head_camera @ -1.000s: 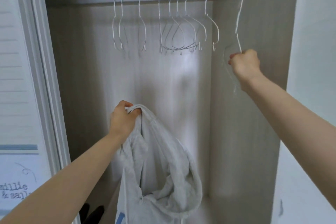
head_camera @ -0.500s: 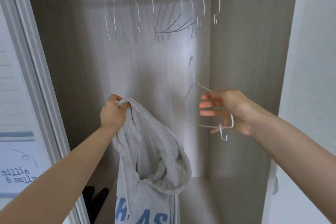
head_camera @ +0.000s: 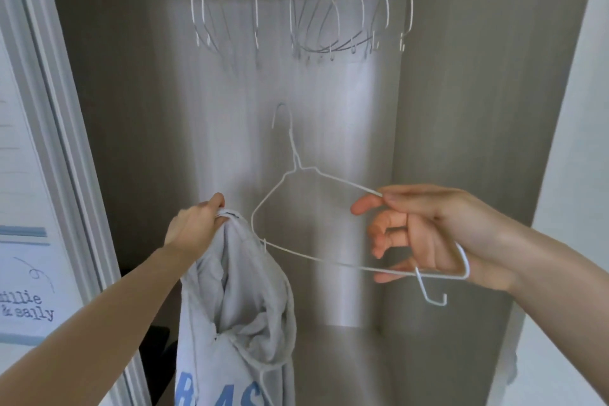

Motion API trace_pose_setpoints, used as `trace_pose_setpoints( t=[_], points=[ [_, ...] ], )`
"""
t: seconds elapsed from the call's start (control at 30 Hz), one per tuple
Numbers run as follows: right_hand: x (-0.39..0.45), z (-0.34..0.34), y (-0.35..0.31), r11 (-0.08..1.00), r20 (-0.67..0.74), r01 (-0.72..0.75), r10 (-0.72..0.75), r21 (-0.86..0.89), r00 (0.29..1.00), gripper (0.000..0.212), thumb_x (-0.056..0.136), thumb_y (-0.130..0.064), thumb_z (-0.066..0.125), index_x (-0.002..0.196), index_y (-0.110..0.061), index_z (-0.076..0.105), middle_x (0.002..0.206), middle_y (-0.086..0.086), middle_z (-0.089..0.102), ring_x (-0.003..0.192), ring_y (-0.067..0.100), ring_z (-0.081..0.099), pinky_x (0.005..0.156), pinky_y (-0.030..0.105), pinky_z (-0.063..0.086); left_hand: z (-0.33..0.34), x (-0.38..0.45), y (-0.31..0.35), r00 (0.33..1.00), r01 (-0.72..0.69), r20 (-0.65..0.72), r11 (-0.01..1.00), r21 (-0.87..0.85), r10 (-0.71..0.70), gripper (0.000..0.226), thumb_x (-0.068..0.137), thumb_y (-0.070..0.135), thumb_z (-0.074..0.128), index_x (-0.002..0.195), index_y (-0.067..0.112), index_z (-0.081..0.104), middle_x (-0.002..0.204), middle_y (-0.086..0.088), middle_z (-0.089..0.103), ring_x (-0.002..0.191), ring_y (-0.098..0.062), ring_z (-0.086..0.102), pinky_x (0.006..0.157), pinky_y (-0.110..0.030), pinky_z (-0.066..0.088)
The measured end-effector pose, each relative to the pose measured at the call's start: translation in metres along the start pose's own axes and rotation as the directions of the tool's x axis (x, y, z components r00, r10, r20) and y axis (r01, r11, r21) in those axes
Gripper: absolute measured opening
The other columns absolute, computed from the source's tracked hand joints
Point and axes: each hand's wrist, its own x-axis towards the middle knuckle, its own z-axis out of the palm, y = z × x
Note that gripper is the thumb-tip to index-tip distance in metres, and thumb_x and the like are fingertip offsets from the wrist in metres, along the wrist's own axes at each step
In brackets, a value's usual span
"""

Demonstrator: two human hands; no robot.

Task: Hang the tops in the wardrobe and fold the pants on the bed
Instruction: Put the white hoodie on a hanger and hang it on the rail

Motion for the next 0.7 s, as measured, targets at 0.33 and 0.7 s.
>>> trace_pose_setpoints(
  t=[0.33,0.7],
  points=[
    [0.005,-0.024,-0.005,0.999,0.088,-0.005,0.008,-0.031,0.996,0.035,0.072,-0.024,0.066,0.101,-0.003,0.068,0.066,0.018,0.052,0.059,0.023,0.054,0.081,0.071,0.044,0.005,-0.001,-0.022,0.994,0.109,0.008,0.993,-0.039,-0.109,0.016,0.098,0.029,0.052,0.106,0.017,0.046,0.09,-0.013,0.065,0.079,-0.037,0.06,0.063,-0.038,0.039],
    [0.059,0.006,0.056,0.998,0.139,-0.048,0.051,-0.029,0.989,0.022,0.098,-0.017,0.042,0.107,-0.005,0.059,0.066,0.014,0.061,0.061,0.021,0.059,0.069,0.045,0.051,-0.003,-0.006,0.011,0.97,0.188,0.005,0.74,-0.646,-0.241,0.019,0.084,0.01,0.069,0.078,0.024,0.058,0.079,-0.003,0.064,0.069,-0.009,0.054,0.06,-0.015,0.041]
  ],
)
